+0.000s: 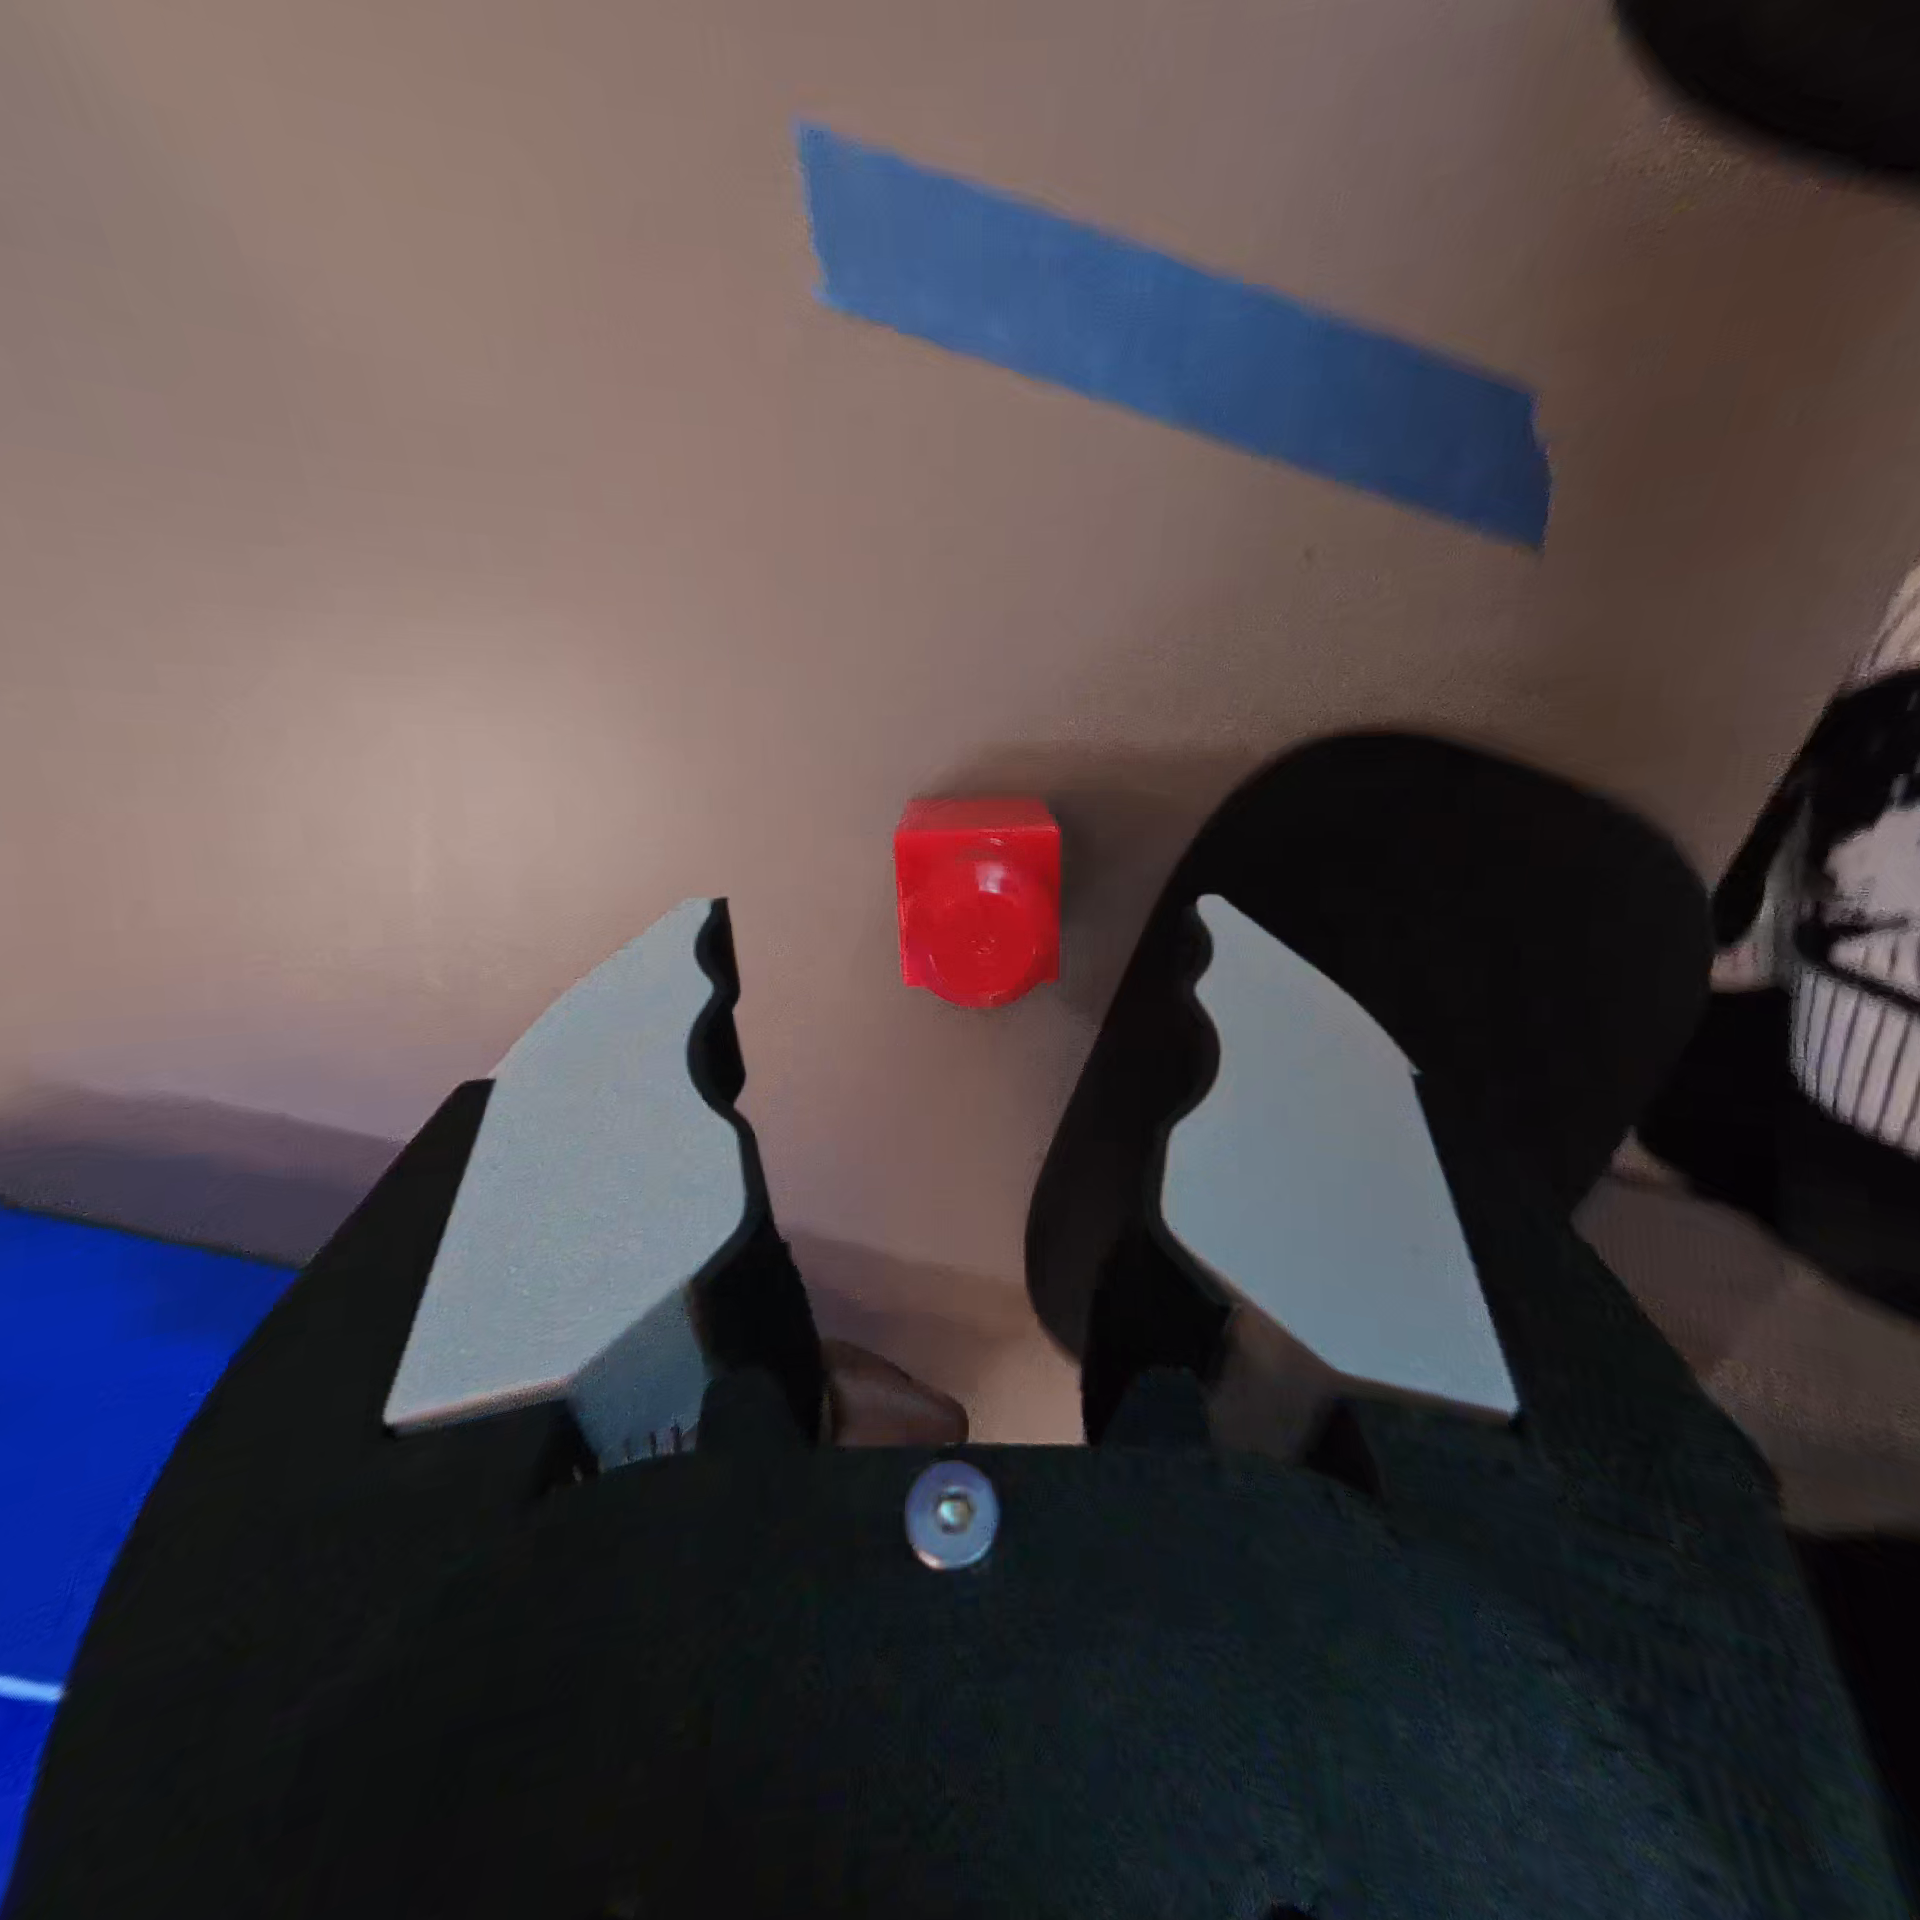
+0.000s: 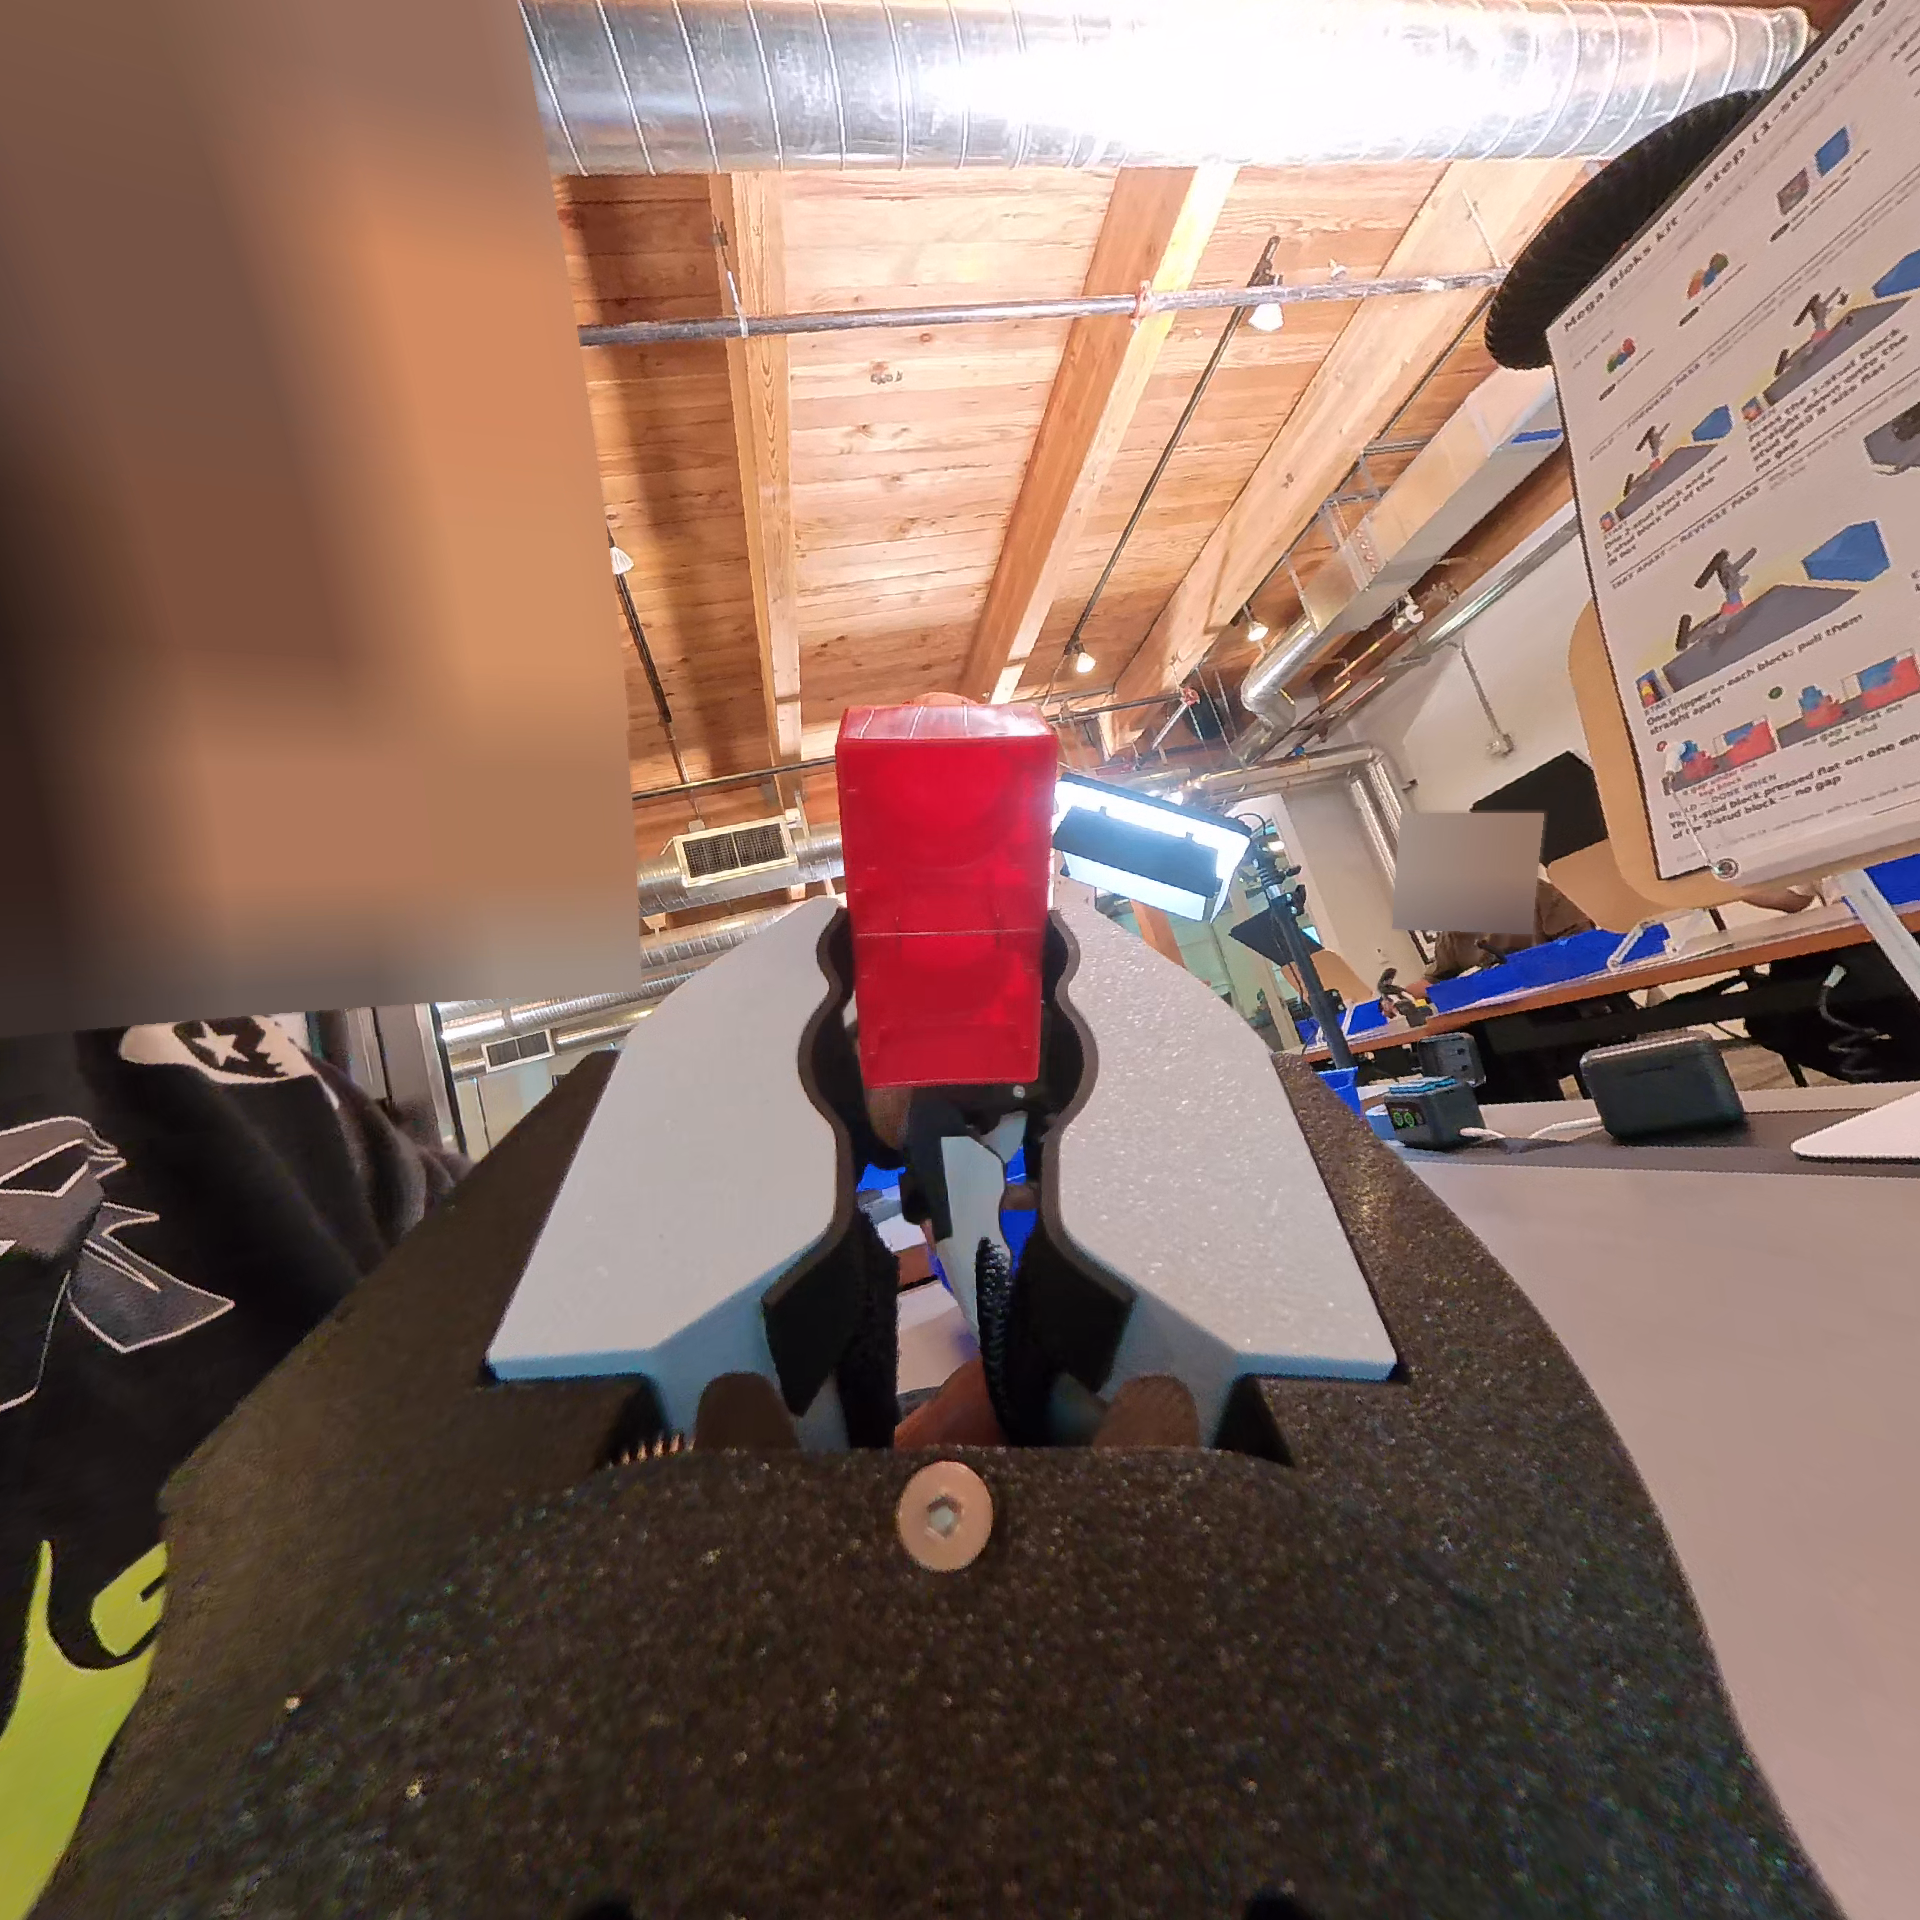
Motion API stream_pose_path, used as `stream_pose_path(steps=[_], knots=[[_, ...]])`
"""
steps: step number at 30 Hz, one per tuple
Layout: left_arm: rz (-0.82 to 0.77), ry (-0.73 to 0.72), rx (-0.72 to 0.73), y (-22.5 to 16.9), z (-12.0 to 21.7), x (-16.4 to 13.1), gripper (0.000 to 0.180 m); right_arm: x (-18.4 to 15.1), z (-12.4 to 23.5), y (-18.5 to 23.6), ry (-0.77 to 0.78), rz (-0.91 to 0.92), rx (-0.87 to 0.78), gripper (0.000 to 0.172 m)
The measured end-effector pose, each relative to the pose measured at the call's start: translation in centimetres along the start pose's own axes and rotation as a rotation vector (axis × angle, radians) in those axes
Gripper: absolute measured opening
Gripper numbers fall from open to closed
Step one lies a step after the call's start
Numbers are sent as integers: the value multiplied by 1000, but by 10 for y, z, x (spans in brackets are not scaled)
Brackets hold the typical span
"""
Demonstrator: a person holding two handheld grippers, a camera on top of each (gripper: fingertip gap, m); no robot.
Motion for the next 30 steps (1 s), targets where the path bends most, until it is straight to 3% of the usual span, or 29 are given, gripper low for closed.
stream_pose_path(steps=[4, 8, 16, 18, 21, 24, 28, 30], knots=[[129, -131, 40, -9, -6, -25, 86, -1, -1, -1, 9, -7, 3, 35], [157, -226, 3, -12, -10, -27, 72, -2, -1, 0, 13, -4, 0, 35], [52, -45, -14, -12, -27, -14, 52, -2, -1, 0, 26, 4, -7, 35], [12, 18, -10, -13, -32, -13, 38, -2, -1, 0, 26, 4, -8, 35], [-19, 1, 5, -13, -31, -13, 36, -2, -1, 0, 28, 2, -8, 35], [58, -282, -4, -13, -15, -12, 36, -2, -1, 0, 33, -2, -6, 35], [203, -1038, -141, -27, 18, -11, 36, -7, -5, -1, 90, -52, 19, 35], [274, -1335, -248, -39, 26, -9, 36, -12, -9, -1, 159, -105, 51, 35]])
Point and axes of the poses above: each gripper's, where its closed fingertips meet, z back along the fingers, x out of its top, y = z × x across the jaws, the point moved 10 cm from there along z, back along the fingers, and after that the axes turned 10 degrees about x, right-handed, at the moved point
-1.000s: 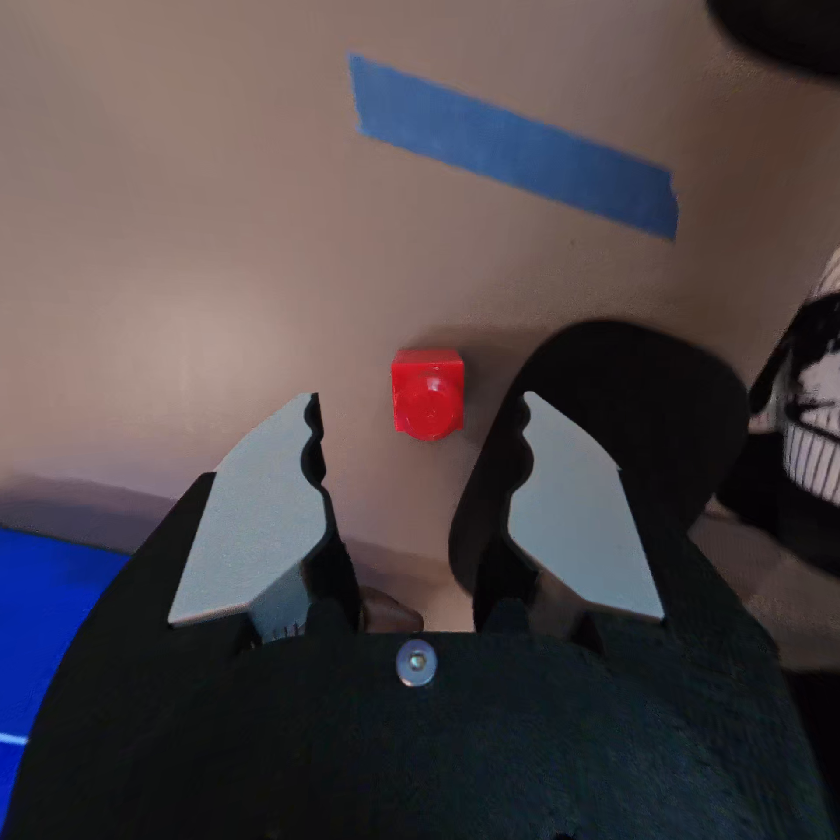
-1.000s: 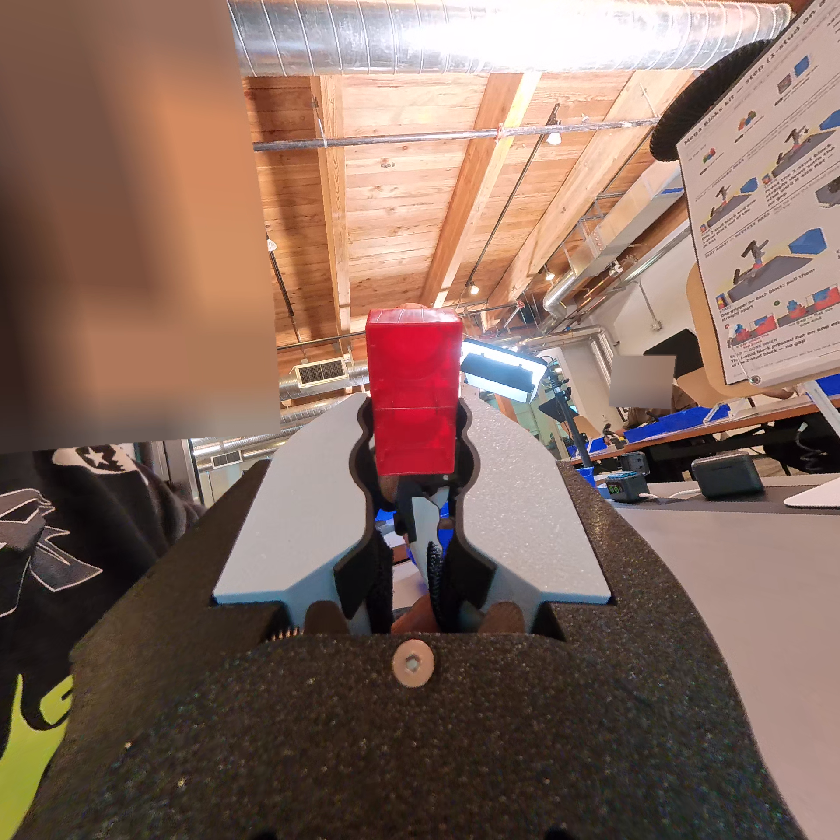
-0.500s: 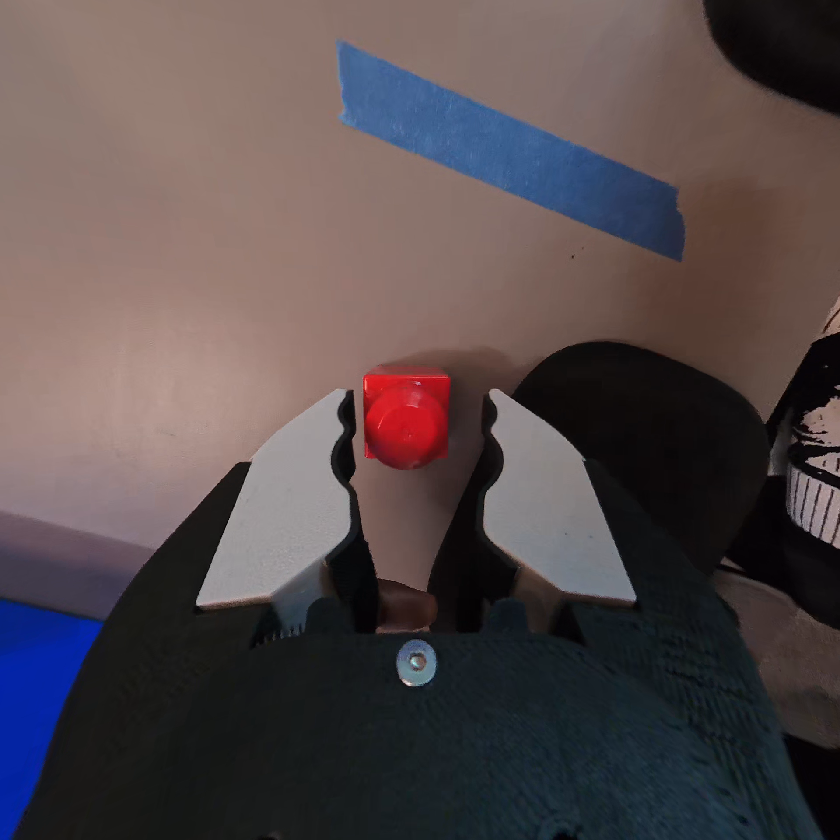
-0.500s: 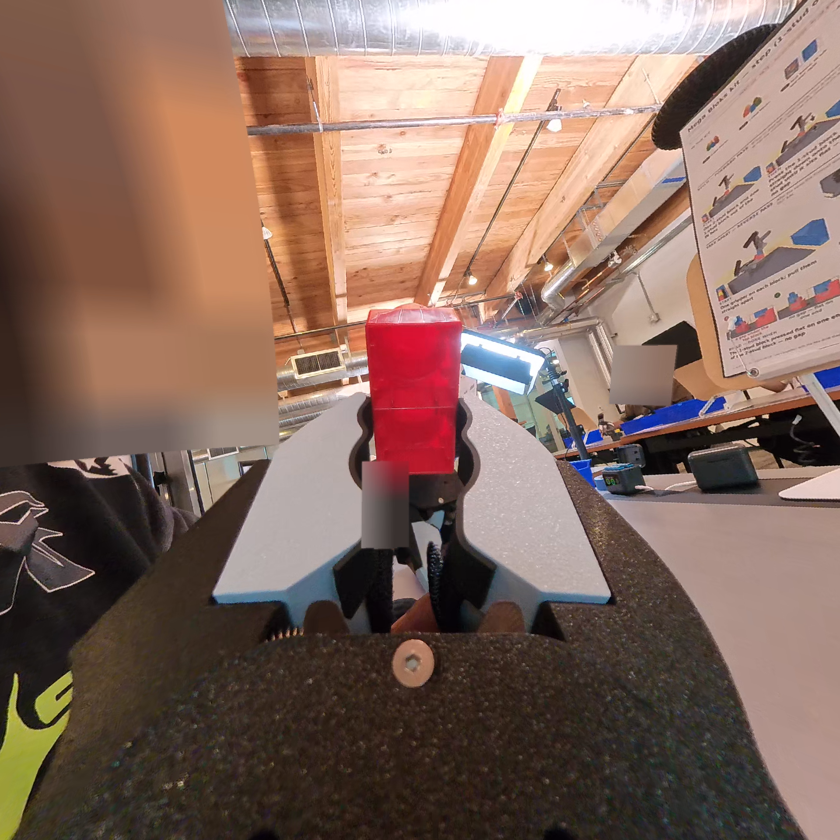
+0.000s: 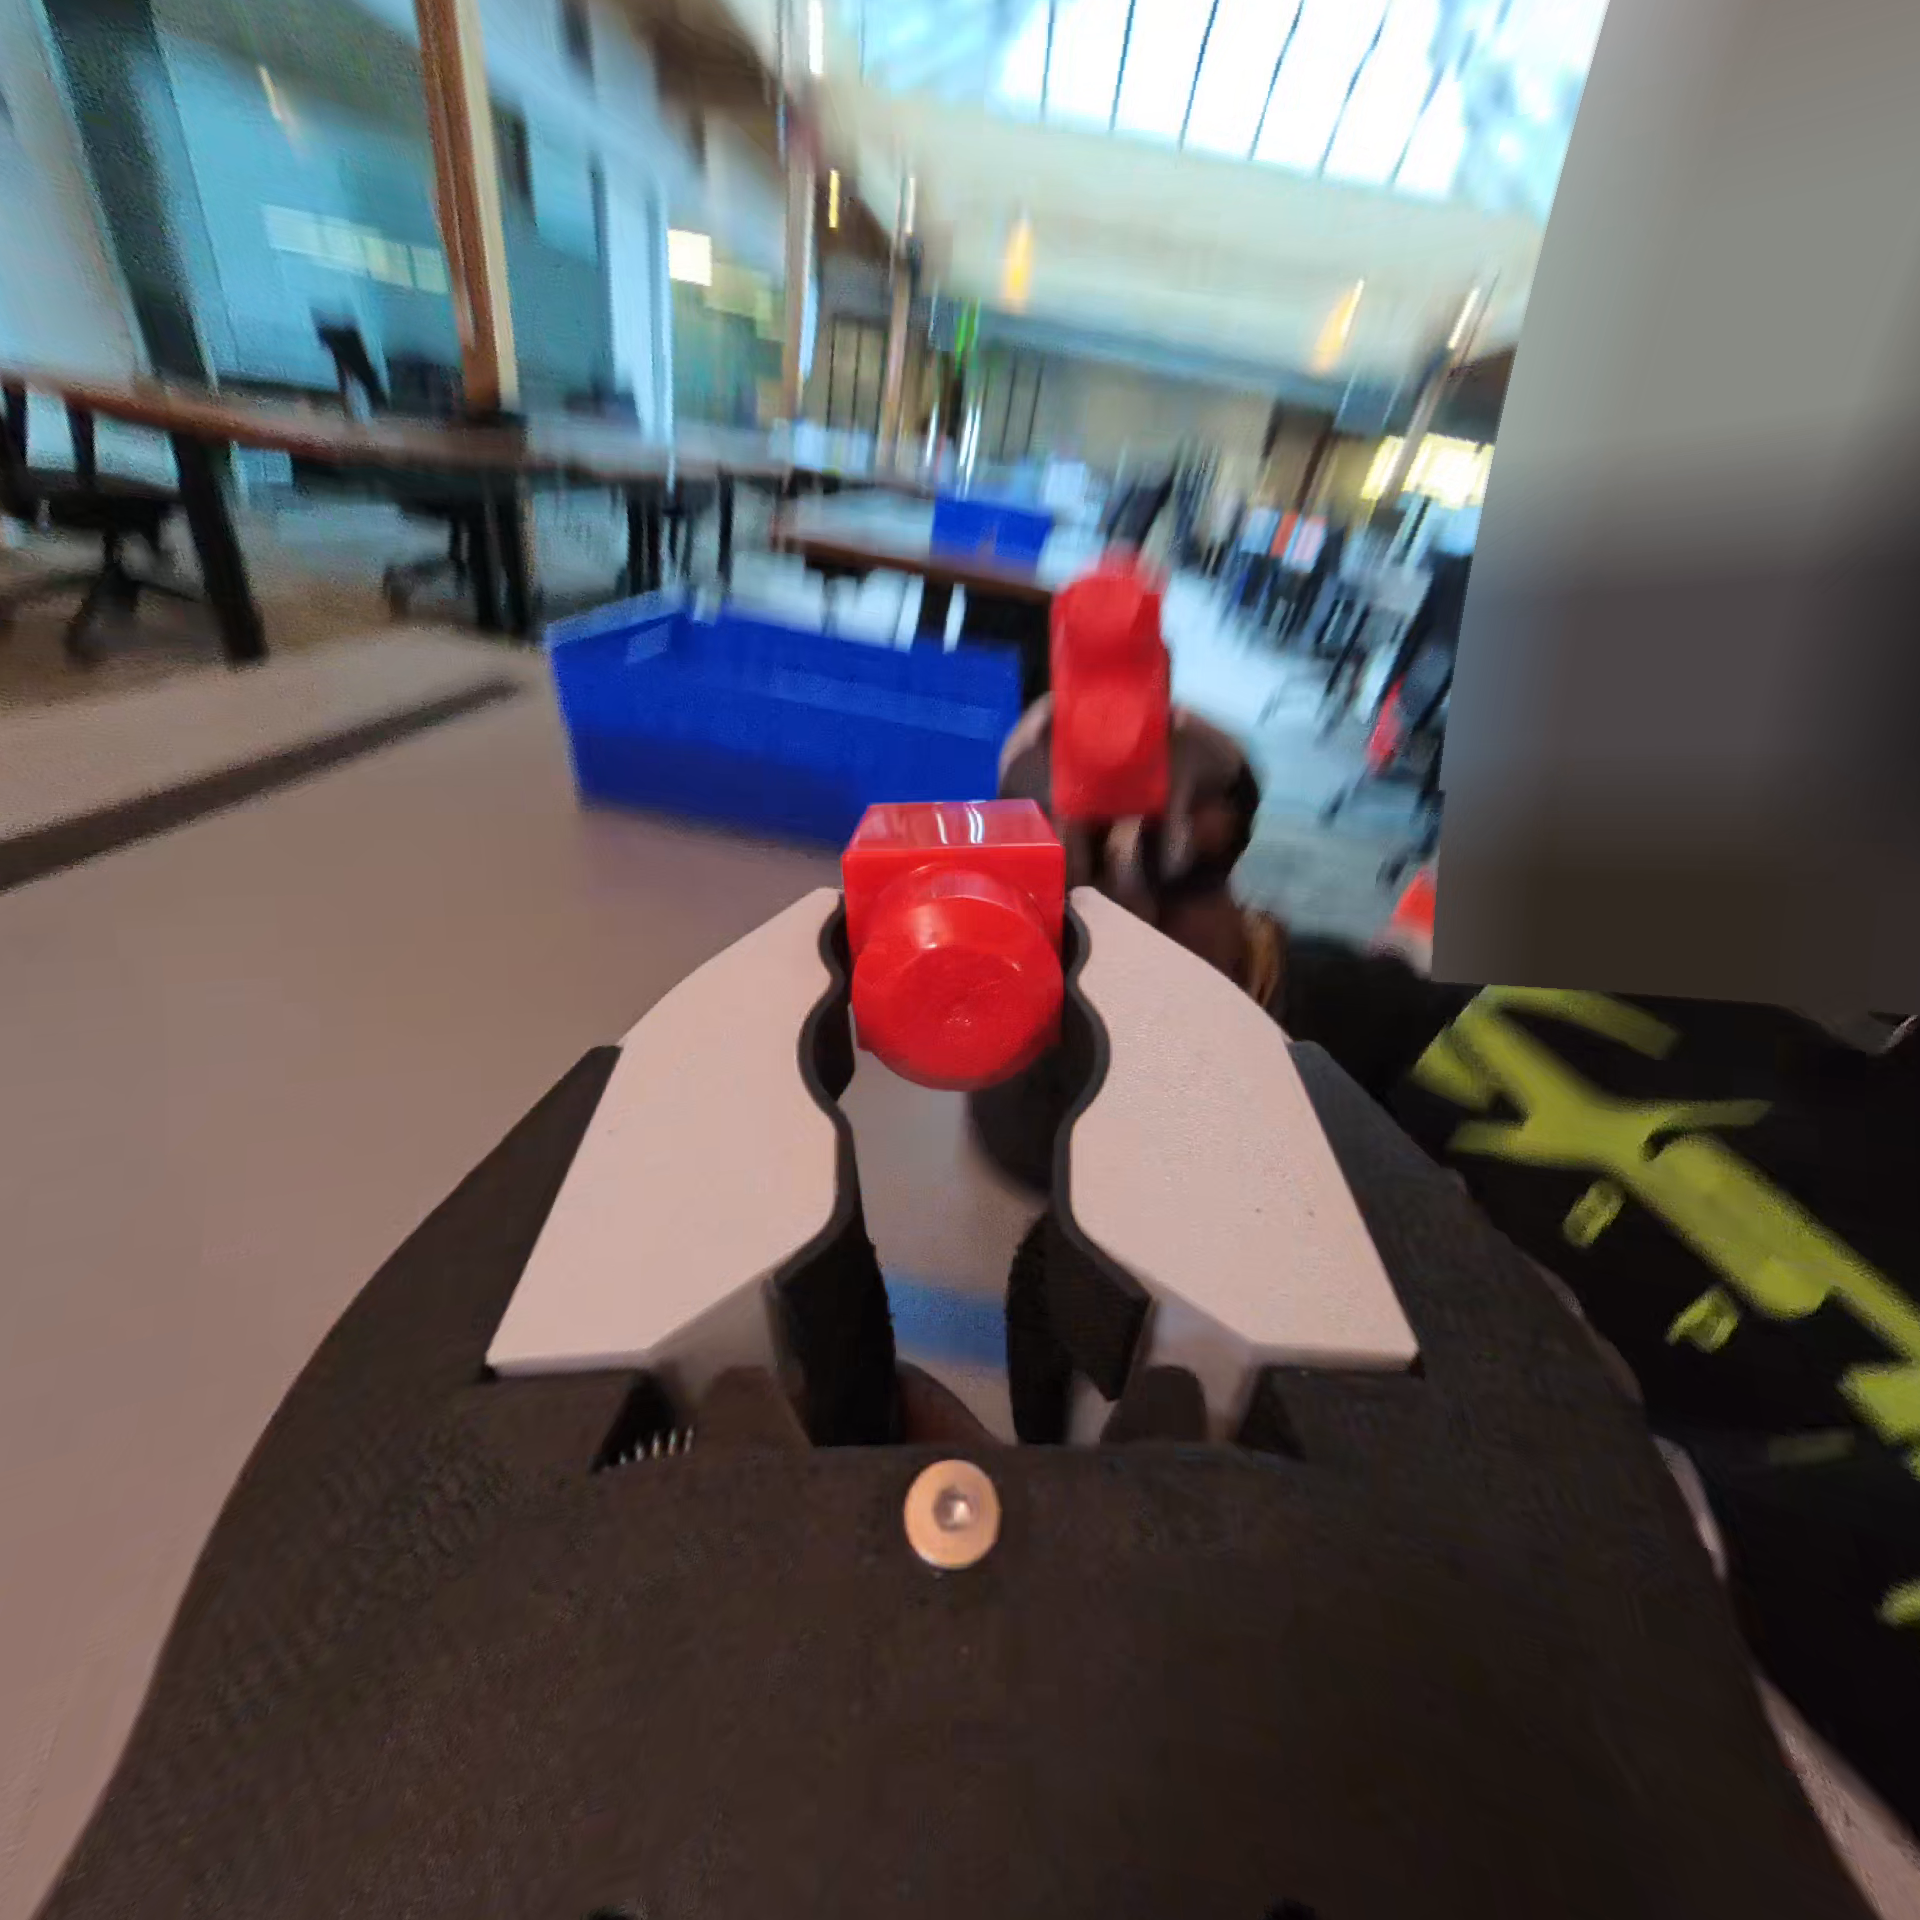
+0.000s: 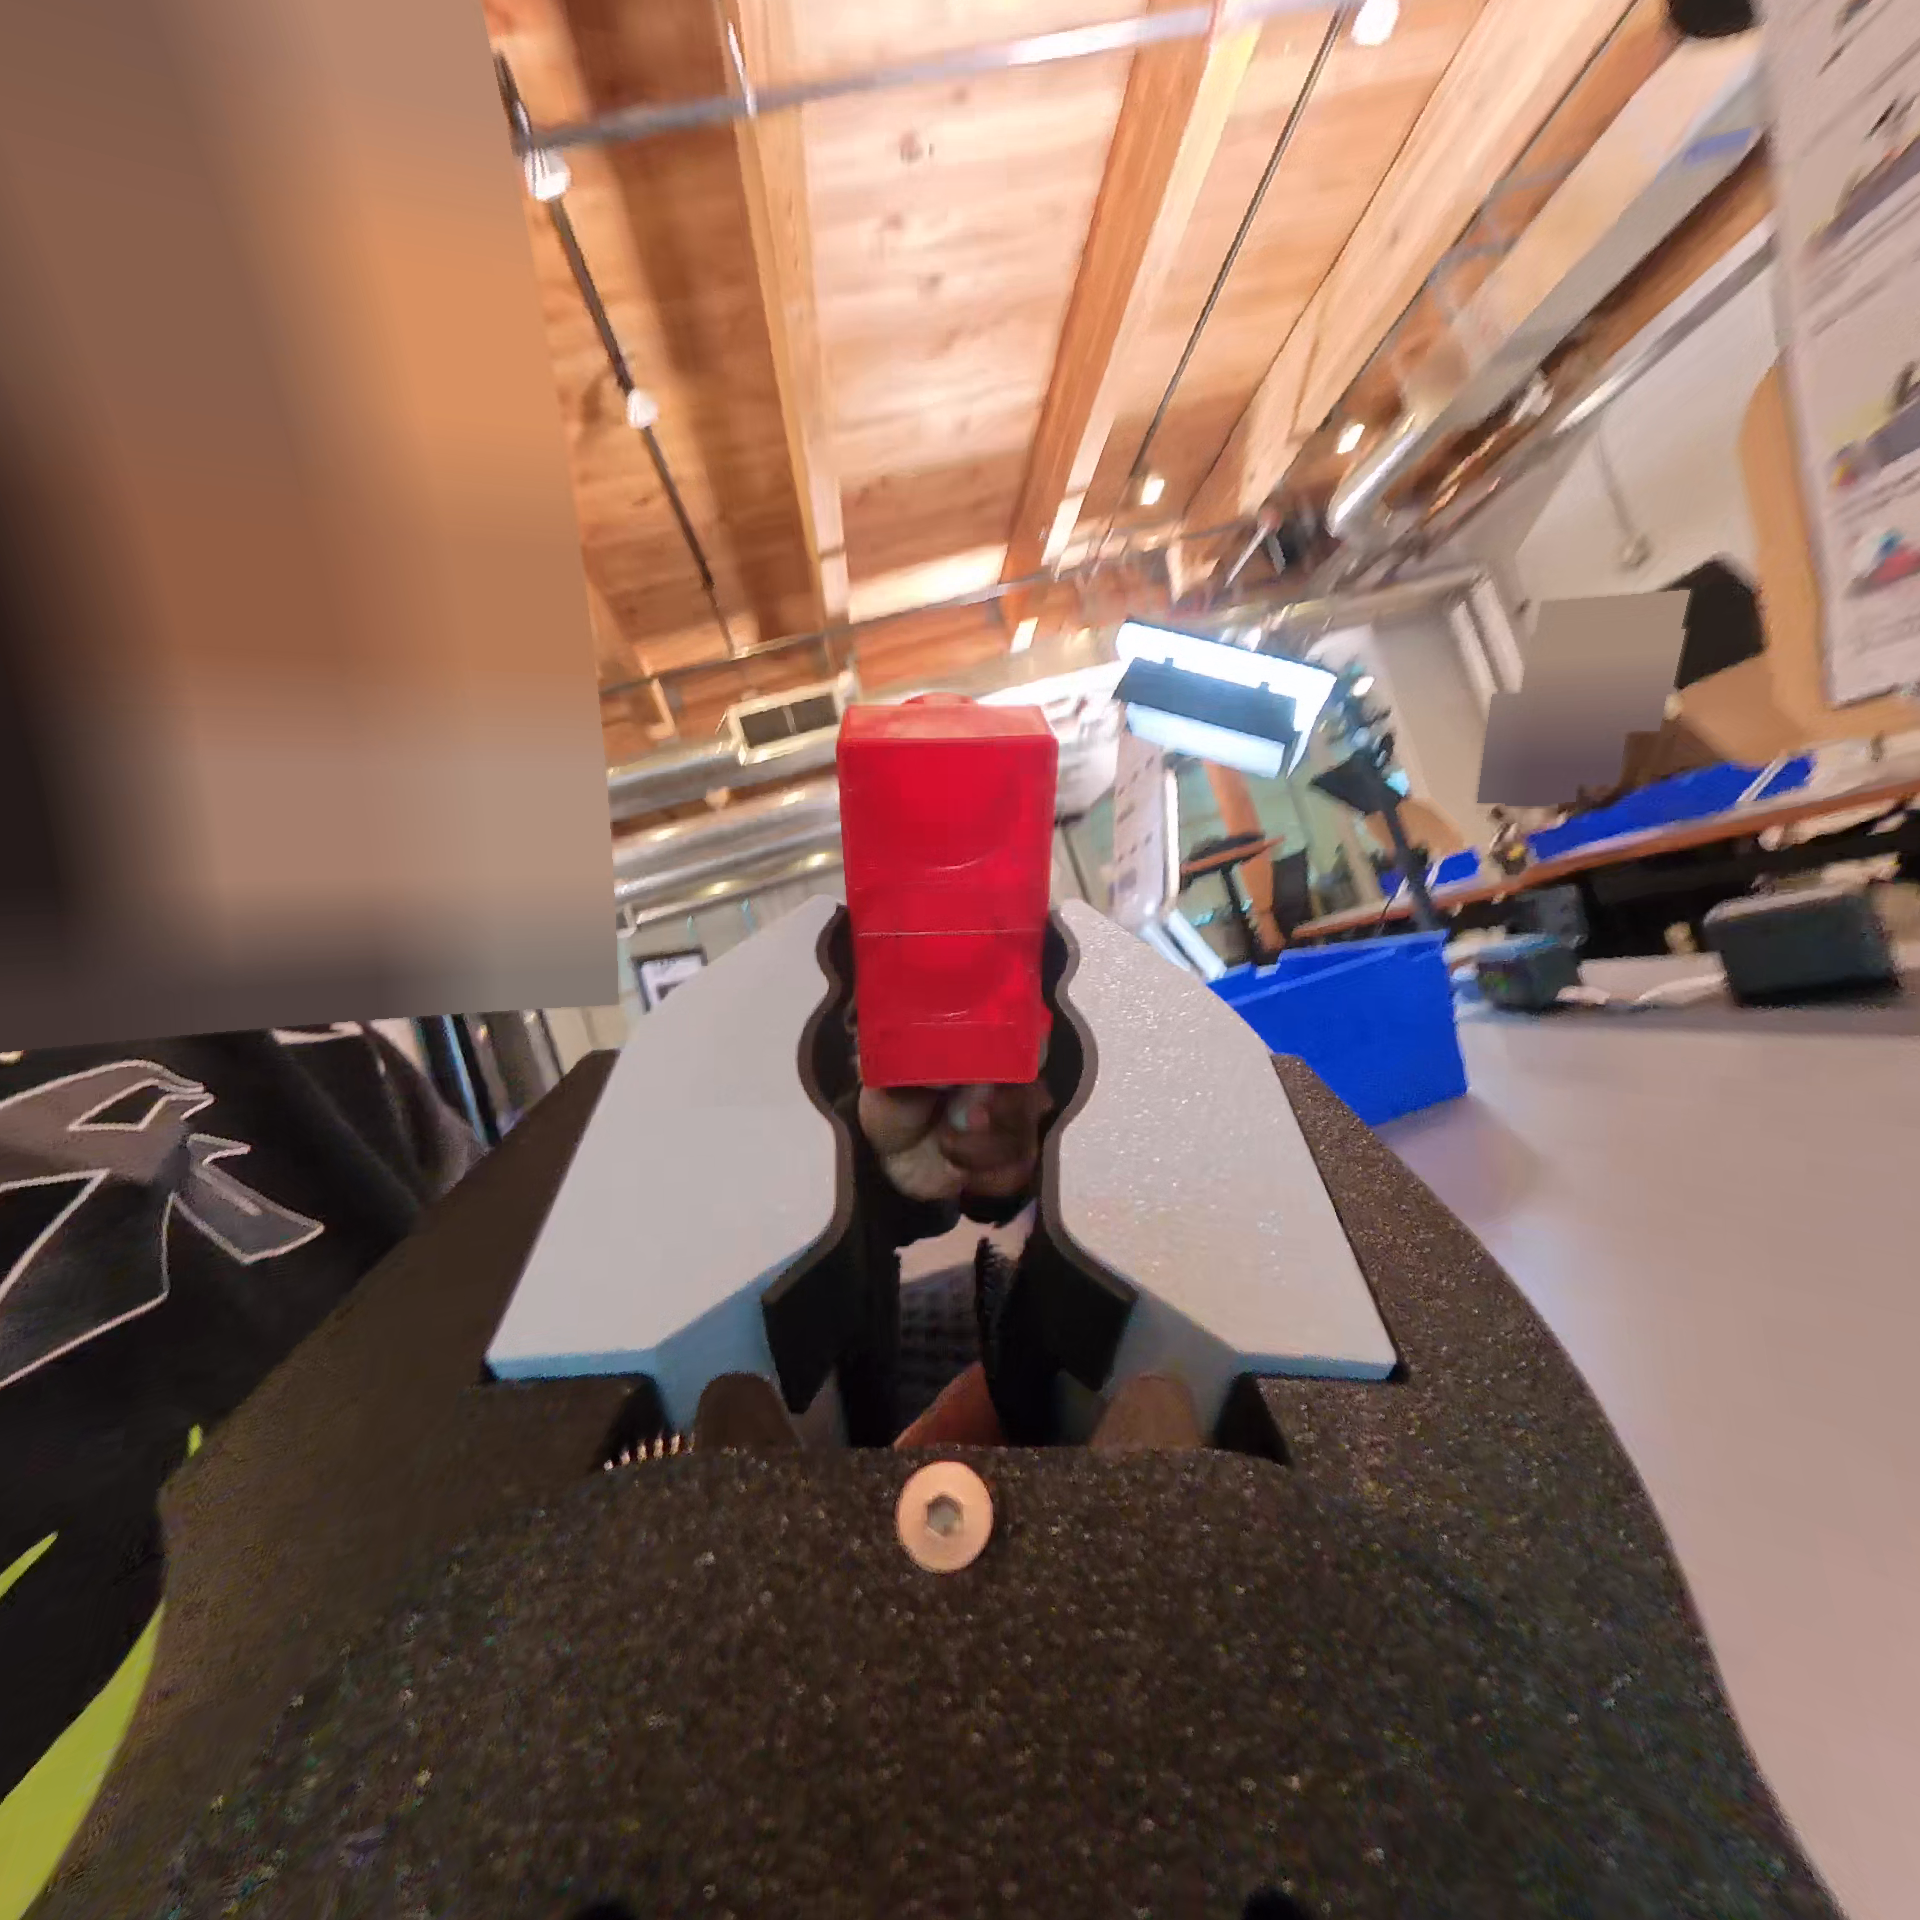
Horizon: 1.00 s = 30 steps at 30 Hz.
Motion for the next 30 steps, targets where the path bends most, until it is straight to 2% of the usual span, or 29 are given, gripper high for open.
stream_pose_path(steps=[2, 5, 8, 12, 22, 30], knots=[[115, -142, -82, -7, -5, -3, 36, -6, -6, -2, 95, -46, 12, 35], [223, -170, -186, -11, -17, -12, 37, -14, -16, -2, 257, -124, 49, 35], [179, -95, -188, -13, -23, -23, 37, -20, -21, -2, 357, -168, 65, 35], [97, -68, -171, -15, -21, -24, 36, -23, -20, -6, 391, -193, 32, 35], [94, -8, -169, -17, -25, -35, 37, -29, -25, -7, 554, -148, -18, 35], [88, 79, -150, -15, -26, -43, 36, -34, -23, -10, 606, -173, -39, 35]])
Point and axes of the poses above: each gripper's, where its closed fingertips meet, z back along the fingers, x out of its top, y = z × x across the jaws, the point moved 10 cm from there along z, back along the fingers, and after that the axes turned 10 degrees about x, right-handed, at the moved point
